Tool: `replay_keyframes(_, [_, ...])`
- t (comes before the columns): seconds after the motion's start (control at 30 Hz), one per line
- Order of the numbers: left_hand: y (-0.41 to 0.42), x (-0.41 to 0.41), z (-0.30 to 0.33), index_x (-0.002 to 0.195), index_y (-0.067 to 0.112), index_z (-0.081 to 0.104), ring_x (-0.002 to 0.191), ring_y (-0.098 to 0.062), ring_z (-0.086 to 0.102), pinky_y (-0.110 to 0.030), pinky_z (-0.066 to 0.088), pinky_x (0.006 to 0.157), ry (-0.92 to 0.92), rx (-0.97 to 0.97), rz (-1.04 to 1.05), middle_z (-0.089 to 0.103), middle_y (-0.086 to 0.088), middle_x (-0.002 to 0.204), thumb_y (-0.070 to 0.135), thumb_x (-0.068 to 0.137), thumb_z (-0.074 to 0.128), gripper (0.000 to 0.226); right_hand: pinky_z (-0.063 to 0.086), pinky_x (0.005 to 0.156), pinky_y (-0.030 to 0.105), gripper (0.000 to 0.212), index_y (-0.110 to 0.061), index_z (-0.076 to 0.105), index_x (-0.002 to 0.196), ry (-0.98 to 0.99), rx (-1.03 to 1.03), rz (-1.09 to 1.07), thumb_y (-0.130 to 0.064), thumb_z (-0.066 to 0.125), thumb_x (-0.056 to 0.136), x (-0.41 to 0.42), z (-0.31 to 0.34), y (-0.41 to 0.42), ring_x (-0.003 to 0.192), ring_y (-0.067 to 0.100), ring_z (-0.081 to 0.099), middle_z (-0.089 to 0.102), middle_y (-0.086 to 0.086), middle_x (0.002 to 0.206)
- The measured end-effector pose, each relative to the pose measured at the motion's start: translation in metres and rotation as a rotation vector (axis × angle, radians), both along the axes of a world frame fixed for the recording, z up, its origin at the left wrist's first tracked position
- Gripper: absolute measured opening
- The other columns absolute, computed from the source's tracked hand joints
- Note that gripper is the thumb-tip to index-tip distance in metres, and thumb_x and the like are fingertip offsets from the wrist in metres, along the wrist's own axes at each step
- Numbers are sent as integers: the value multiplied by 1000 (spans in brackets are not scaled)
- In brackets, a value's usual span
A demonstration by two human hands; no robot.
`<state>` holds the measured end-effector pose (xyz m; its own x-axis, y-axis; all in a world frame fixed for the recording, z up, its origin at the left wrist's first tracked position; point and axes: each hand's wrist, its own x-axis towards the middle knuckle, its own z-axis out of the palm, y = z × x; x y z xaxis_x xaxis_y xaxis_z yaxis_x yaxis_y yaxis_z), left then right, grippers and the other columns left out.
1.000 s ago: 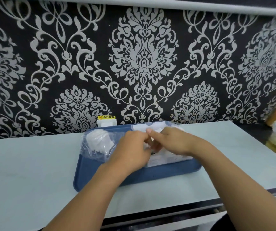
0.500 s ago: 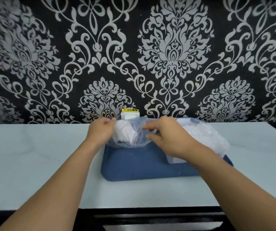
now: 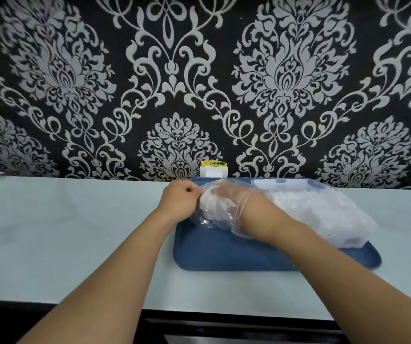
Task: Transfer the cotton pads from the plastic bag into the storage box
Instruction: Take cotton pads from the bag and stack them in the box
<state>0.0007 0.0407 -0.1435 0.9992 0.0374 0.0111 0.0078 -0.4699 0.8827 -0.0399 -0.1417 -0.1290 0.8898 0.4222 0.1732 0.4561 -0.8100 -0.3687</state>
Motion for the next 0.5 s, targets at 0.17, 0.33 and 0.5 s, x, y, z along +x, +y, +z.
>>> replay_keyframes(0.17, [1,2,0,81,15,76,80,-18,66,-27,49,67,-12,28,3,73,2,82,9,96,52,29,51,98,40,49,-14,63,132,-78,-3,15,1,65,85,0,2,-5,117,27,61,64,8,129])
replay_keyframes(0.33, [1,3,1,86,11,76,87,-18,68,-30,54,80,-52,73,10,74,1,89,10,97,53,26,53,87,37,35,-10,71,117,-157,-8,-45,3,63,86,-6,10,-12,102,31,64,69,11,110])
replay_keyframes(0.5, [-1,1,1,89,6,74,89,-19,67,-30,52,79,-67,80,-18,74,-5,93,22,99,56,26,53,82,36,33,-28,65,119,-99,-153,-78,-21,68,87,-9,12,-12,90,25,65,68,-3,100])
